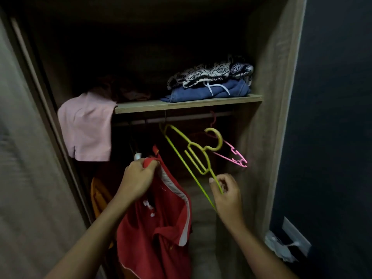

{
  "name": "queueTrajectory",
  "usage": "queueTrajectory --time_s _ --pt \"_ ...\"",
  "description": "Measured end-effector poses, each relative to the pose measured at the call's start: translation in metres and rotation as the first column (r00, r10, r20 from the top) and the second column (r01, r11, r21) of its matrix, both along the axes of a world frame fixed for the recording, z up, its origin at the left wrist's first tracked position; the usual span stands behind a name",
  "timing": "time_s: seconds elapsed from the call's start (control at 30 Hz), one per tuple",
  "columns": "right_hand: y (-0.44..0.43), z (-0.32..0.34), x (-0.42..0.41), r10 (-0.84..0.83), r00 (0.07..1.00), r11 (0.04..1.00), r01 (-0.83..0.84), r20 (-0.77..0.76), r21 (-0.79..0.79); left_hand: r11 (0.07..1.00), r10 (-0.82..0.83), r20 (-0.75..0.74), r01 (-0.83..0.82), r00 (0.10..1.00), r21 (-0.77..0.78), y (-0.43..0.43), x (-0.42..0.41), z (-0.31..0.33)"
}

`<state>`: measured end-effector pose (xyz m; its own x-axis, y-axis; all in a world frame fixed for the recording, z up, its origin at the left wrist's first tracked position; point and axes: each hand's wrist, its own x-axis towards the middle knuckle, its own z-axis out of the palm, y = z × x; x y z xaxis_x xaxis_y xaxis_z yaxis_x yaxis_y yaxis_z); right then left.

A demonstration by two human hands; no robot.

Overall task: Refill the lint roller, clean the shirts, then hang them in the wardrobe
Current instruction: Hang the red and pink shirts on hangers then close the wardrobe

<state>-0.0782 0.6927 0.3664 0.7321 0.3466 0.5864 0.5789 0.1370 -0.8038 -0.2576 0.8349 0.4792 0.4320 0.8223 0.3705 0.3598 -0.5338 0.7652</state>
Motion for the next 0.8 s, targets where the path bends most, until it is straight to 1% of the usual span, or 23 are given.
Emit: queueTrajectory --time_s 0.07,0.13,0.23,0.4,0.47,0.6,0.73,0.8 --pt "-0.022 0.002 -0.032 0.024 0.995 0.996 -0.015 -0.094 0.092 1.0 -0.006 0.007 0.006 1.0 0.011 -0.009 -0.013 0.004" --pt "-0.033 0.012 -0.055 0.13 0.972 0.985 -0.105 -0.194 0.135 0.999 -0.028 0.013 0.028 1.0 0.026 -0.02 -0.025 0.01" --pt "-0.042 0.033 -0.077 0.284 0.932 0.954 -0.251 -0.225 0.165 0.997 -0.048 0.019 0.047 0.999 0.056 -0.034 -0.041 0.024" --pt "-0.066 0.069 -0.109 0.411 0.875 0.896 -0.337 -0.255 0.29 0.994 -0.094 0.047 0.091 0.994 0.056 -0.049 -0.072 0.046" --pt "-0.075 0.077 -0.119 0.427 0.877 0.882 -0.35 -0.222 0.314 0.994 -0.103 0.064 0.1 0.993 0.049 -0.054 -0.082 0.051" --pt "-0.086 0.089 -0.137 0.381 0.909 0.882 -0.304 -0.168 0.359 0.99 -0.125 0.056 0.12 0.991 0.079 -0.061 -0.095 0.062" --pt "-0.089 0.111 -0.147 0.376 0.906 0.884 -0.287 -0.195 0.37 0.987 -0.148 0.056 0.143 0.987 0.076 -0.072 -0.103 0.077" --pt "-0.091 0.122 -0.151 0.404 0.898 0.859 -0.306 -0.176 0.41 0.983 -0.18 0.06 0.178 0.982 0.039 -0.078 -0.107 0.084"
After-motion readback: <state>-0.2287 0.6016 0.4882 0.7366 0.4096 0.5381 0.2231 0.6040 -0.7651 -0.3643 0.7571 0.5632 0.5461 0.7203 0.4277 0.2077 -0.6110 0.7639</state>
